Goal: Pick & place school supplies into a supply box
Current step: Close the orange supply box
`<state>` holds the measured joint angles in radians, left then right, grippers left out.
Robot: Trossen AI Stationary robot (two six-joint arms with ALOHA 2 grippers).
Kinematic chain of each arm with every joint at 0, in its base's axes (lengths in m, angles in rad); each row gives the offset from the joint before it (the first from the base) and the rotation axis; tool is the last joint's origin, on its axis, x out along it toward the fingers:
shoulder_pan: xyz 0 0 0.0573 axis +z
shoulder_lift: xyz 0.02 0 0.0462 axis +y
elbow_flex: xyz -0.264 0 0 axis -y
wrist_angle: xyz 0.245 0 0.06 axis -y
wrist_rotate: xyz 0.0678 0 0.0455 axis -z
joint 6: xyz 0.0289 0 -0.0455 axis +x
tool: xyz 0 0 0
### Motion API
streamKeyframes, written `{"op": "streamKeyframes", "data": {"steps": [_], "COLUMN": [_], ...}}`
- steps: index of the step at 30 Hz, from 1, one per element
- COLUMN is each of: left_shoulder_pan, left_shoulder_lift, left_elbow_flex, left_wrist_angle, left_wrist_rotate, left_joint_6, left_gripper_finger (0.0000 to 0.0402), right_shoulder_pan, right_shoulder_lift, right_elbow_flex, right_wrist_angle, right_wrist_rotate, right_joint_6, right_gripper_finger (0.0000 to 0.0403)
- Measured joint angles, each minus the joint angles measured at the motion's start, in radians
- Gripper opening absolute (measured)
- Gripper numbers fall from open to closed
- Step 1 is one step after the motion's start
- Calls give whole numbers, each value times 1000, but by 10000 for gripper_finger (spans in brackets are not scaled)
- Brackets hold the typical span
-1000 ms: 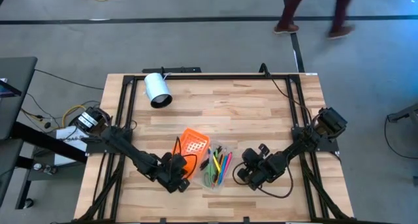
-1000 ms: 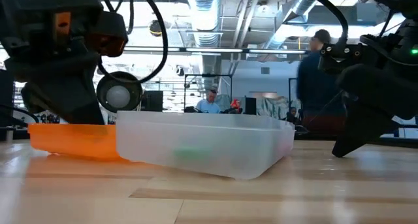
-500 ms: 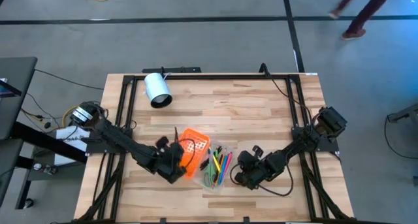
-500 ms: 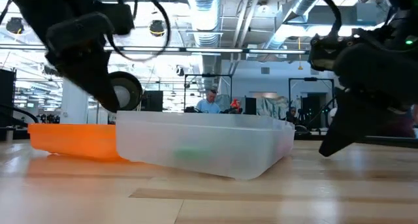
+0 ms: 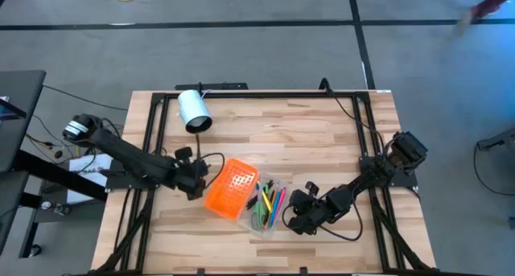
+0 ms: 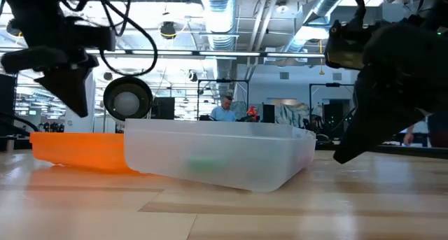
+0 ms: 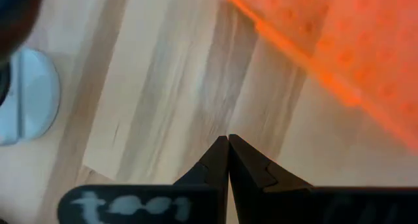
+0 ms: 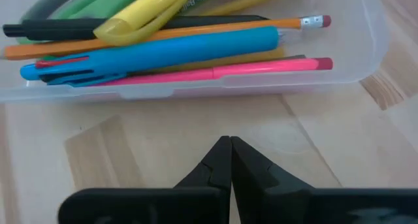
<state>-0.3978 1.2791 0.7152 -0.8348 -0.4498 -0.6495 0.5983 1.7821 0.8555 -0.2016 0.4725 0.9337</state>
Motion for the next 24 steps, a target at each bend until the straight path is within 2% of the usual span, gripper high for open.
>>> {"op": "streamKeyframes", "data": {"steps": [4,7,11,15,20,24], "left_shoulder_pan": [64,115,147,162,201,224], "left_shoulder_lift": [-72,-81,-81,-75,-19,46], "left_elbow_flex": [-96,-162,-203,-212,-213,-211], "left_wrist_angle": [138,212,303,363,389,458], "left_wrist_rotate": [148,266,296,308,368,421], "left_joint_6": [229,298,345,483,613,633], "left_gripper_finger": [0,0,0,0,0,9], "right_shoulder_pan": [0,0,14,43,63,61], "right_shoulder_lift": [0,0,-1,-1,-2,-2], "right_elbow_flex": [0,0,0,0,1,1], "right_wrist_angle": [5,4,6,10,10,15], "right_wrist_rotate": [-9,-39,-77,-115,-158,-161], "right_joint_6": [-1,-2,-4,-58,-94,-72], "right_gripper_finger": [0,0,0,0,0,0]}}
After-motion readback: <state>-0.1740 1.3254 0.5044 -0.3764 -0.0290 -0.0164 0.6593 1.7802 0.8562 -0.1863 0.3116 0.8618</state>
